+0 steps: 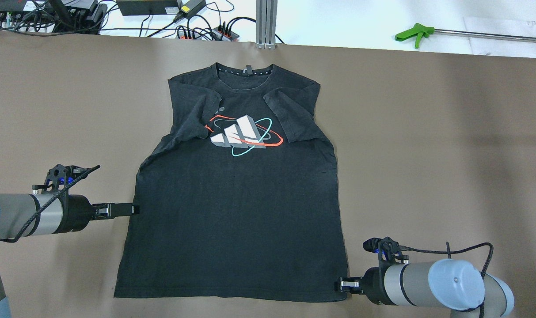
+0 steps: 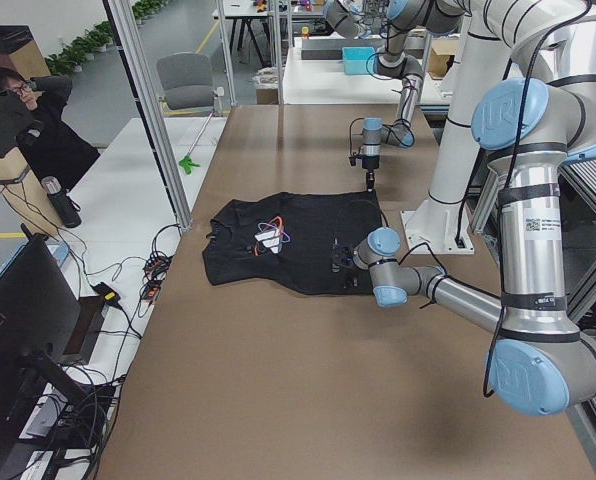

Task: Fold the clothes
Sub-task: 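Lower both grippers and pinch the hem corners nearest the robot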

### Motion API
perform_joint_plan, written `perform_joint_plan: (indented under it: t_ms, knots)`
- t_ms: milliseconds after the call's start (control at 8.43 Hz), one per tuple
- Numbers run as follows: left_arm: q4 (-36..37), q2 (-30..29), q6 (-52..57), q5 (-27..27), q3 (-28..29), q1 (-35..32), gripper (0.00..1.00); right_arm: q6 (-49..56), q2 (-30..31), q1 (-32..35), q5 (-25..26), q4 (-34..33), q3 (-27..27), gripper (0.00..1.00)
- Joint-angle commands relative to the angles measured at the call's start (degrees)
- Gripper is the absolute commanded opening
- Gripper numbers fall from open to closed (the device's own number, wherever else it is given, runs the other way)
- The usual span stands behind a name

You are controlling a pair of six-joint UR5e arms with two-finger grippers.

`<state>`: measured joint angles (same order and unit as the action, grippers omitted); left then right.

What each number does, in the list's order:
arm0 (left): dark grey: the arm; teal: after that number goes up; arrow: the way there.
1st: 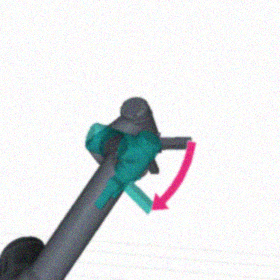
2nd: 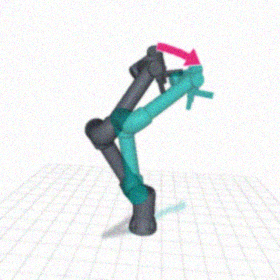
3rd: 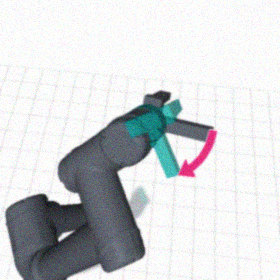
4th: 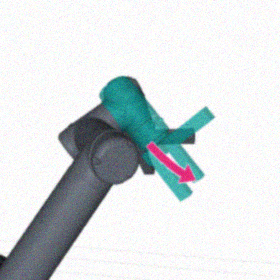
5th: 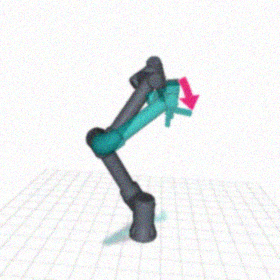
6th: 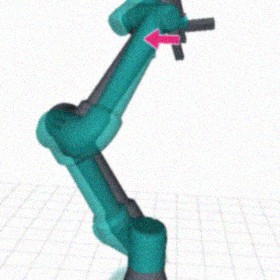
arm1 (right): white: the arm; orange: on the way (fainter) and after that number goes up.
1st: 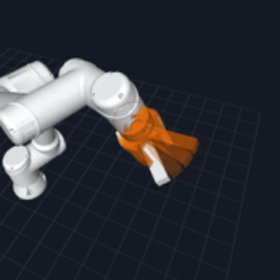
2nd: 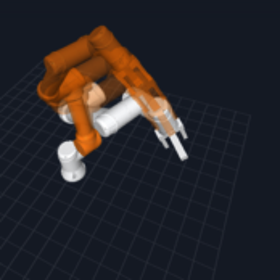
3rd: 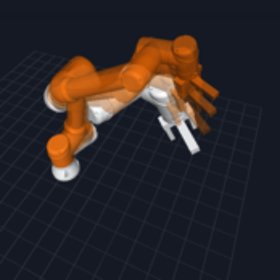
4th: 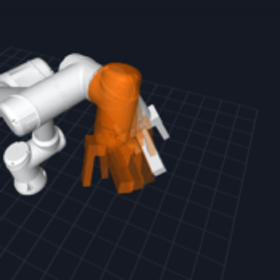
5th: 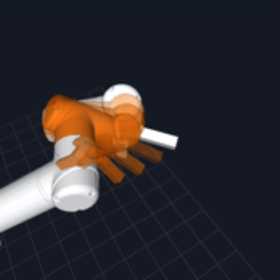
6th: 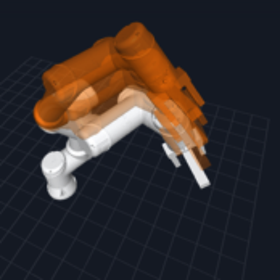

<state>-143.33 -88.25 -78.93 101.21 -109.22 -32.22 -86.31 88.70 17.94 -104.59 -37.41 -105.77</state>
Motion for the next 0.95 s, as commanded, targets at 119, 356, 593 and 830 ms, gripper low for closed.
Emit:
perform_joint_plan:
  t_ms: [119, 356, 593, 830]
  knots:
    - [-0.46, 5.08, -1.04, -4.58, -4.85, 5.64, 0.94, 0.09, 0.16, 0.17, -0.09, 3.91, -0.23, 0.0]
    - [-0.55, 6.16, -4.28, -11.79, -5.65, 12.93, 0.94, 0.09, 0.07, 0.17, 0.0, 4.01, -0.14, 0.0]
    - [-0.28, 6.6, -6.75, -20.58, -5.84, 21.37, 0.94, 0.88, 0.07, 0.25, 0.0, 4.1, 0.21, 0.0]
    - [-0.28, 8.61, -7.99, -23.67, -5.57, 24.82, 0.94, 0.88, -0.02, 0.34, 0.0, 4.1, 0.13, 0.0]
